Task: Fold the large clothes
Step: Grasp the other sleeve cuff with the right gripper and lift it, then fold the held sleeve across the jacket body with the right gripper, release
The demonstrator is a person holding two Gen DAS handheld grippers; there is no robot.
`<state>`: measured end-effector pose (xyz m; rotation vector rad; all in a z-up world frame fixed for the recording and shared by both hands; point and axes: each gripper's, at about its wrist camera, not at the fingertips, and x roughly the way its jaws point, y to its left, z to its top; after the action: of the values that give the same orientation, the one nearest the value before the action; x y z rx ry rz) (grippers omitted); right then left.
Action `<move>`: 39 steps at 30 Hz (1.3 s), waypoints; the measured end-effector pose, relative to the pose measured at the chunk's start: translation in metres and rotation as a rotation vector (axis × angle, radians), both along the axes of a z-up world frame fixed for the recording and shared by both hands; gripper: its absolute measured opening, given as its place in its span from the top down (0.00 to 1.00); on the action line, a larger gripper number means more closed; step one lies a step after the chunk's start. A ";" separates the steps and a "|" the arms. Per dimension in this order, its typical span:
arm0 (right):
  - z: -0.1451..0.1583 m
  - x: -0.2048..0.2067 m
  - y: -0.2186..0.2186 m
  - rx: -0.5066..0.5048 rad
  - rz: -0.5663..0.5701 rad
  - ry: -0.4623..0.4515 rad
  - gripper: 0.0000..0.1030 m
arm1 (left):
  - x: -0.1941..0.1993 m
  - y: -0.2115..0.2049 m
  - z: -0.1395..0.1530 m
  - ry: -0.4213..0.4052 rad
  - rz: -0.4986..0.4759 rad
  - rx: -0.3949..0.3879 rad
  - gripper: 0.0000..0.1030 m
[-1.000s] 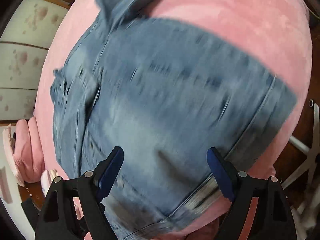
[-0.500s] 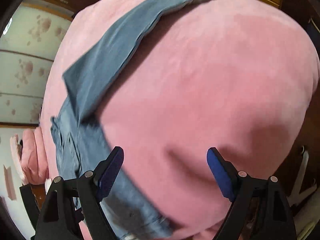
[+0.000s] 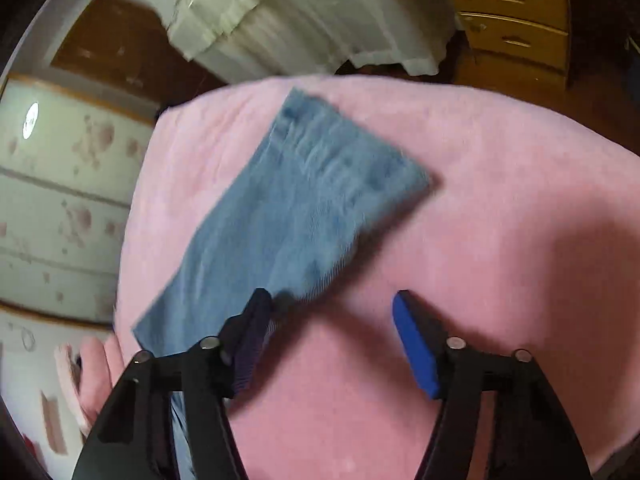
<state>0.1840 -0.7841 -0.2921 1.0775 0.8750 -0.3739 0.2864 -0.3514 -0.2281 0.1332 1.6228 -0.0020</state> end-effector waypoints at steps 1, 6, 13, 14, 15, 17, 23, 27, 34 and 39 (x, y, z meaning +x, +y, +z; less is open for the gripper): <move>-0.001 0.002 -0.007 0.010 -0.019 -0.006 0.48 | 0.001 0.004 -0.002 -0.005 -0.001 0.000 0.20; -0.005 0.004 -0.035 0.006 -0.101 -0.029 0.94 | 0.011 0.022 -0.003 -0.009 0.060 -0.006 0.20; 0.026 0.003 -0.001 -0.114 -0.170 -0.132 0.97 | 0.020 0.049 0.006 -0.059 0.091 -0.029 0.20; 0.036 0.007 0.005 -0.151 -0.163 -0.152 0.97 | 0.021 0.055 0.008 -0.068 0.102 -0.035 0.20; 0.044 0.012 0.022 -0.185 -0.154 -0.167 0.97 | 0.022 0.062 0.010 -0.080 0.117 -0.044 0.20; 0.067 0.023 0.039 -0.258 -0.113 -0.198 0.97 | 0.023 0.077 0.014 -0.101 0.141 -0.062 0.20; 0.127 0.053 0.114 -0.371 -0.003 -0.310 0.97 | 0.025 0.142 0.025 -0.169 0.205 -0.091 0.20; 0.158 0.086 0.176 -0.427 0.054 -0.352 0.97 | 0.024 0.190 0.032 -0.213 0.201 -0.097 0.20; 0.193 0.143 0.307 -0.478 0.163 -0.435 0.97 | 0.008 0.294 0.042 -0.211 0.239 -0.127 0.20; 0.181 0.188 0.436 -0.567 0.358 -0.394 0.97 | -0.004 0.355 0.044 -0.238 0.254 -0.114 0.20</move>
<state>0.3723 -0.3480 -0.1109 0.4318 0.5409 -0.0884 0.2824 0.0041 -0.1844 -0.1565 1.3889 0.1124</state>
